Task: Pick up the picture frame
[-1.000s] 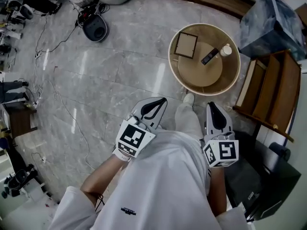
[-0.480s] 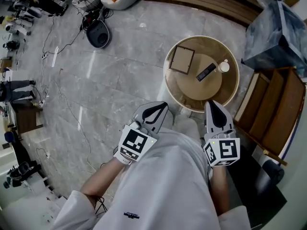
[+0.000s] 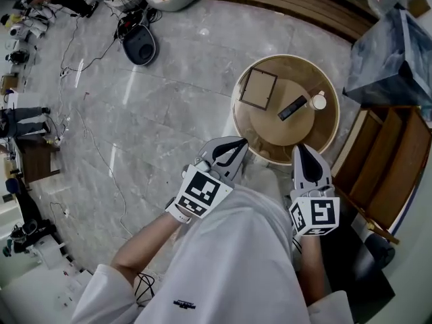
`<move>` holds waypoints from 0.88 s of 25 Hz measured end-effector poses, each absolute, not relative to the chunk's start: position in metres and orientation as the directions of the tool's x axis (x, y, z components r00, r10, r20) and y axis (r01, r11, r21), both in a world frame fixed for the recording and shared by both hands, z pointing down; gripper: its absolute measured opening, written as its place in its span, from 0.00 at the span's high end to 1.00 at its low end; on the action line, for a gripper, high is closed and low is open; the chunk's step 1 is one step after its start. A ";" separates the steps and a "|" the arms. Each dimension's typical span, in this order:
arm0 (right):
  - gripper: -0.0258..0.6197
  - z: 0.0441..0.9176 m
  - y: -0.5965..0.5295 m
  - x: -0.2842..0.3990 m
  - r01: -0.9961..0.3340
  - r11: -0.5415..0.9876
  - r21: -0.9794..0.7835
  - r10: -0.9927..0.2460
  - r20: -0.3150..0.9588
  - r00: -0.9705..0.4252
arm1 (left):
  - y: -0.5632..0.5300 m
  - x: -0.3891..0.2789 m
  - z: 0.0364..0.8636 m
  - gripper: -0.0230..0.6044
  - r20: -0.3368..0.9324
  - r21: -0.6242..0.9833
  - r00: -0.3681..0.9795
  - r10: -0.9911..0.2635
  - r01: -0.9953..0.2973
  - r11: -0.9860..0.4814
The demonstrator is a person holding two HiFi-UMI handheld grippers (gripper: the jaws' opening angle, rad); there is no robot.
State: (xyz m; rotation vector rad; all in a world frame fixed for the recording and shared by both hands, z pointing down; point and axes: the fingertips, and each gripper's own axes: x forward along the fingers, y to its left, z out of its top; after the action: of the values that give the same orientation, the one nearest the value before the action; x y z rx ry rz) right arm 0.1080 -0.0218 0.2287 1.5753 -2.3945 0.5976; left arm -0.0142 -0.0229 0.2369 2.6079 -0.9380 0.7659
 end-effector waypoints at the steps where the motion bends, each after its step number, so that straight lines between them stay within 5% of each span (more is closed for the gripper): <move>1: 0.95 0.230 -0.026 0.108 -0.912 0.352 -0.210 -0.823 0.394 -0.409 | -0.027 -0.014 0.242 0.96 0.574 0.066 0.647 -0.502 -0.648 -0.759; 22: 0.95 0.408 -0.121 0.101 -0.887 0.367 -0.279 -0.713 0.529 -0.461 | -0.135 -0.001 0.476 0.95 0.735 0.062 0.585 -0.344 -0.562 -0.825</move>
State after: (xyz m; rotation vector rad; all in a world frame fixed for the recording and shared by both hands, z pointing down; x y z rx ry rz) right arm 0.1008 -0.1208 0.4077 1.4084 -2.3144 0.7718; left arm -0.0012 -0.1350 0.4756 2.5298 -0.7425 1.0815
